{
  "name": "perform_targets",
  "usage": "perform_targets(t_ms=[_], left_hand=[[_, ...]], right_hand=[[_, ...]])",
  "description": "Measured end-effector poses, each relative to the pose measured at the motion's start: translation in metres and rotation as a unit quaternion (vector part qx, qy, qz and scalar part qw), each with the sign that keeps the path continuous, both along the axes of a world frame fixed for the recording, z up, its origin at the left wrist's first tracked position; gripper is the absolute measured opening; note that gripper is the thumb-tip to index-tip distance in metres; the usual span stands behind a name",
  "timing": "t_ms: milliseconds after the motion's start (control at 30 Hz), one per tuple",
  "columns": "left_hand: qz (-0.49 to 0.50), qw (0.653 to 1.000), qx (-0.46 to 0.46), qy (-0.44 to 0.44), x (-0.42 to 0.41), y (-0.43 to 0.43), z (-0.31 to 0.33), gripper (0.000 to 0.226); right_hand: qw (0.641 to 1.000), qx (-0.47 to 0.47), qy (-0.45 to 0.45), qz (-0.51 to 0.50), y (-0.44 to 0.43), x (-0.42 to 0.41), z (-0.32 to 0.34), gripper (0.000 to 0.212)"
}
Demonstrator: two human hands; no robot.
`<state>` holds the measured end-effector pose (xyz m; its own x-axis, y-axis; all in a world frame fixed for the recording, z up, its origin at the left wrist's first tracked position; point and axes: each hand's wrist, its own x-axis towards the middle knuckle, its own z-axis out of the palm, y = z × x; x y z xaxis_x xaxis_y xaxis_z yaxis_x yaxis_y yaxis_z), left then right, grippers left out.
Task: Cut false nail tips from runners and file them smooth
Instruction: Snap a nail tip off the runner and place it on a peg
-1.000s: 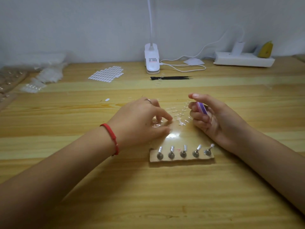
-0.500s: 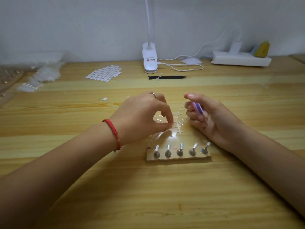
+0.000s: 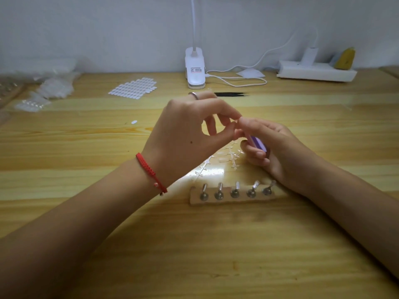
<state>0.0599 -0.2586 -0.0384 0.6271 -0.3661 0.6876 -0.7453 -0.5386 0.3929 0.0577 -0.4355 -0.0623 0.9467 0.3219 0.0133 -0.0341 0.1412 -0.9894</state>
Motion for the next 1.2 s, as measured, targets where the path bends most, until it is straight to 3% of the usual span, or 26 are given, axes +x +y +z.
perform_targets(t_ms=[200,367,533,767,1067,1200], left_hand=[[-0.01,1.0,0.016,-0.02,0.002,0.002,-0.001,0.01],[0.011,0.999,0.003,-0.041,0.0,0.002,-0.003,0.007],[0.017,0.998,-0.001,-0.054,0.0,0.001,-0.007,0.01],[0.027,0.995,0.0,-0.098,-0.005,0.001,-0.005,0.006],[-0.035,0.995,0.093,-0.011,-0.007,0.016,0.006,0.017],[-0.028,0.996,0.081,0.041,-0.009,0.021,0.003,0.028]], right_hand=[[1.0,-0.008,0.014,0.02,-0.003,0.002,0.001,0.023],[0.999,0.02,0.024,0.04,-0.004,0.004,0.0,0.015],[0.997,0.049,0.053,0.032,-0.004,0.005,0.001,0.034],[0.994,0.081,0.067,0.013,-0.003,0.004,0.001,0.017],[0.999,0.012,0.045,0.017,-0.002,0.002,0.002,0.023],[0.999,0.002,0.037,0.037,-0.001,0.002,0.002,0.019]])
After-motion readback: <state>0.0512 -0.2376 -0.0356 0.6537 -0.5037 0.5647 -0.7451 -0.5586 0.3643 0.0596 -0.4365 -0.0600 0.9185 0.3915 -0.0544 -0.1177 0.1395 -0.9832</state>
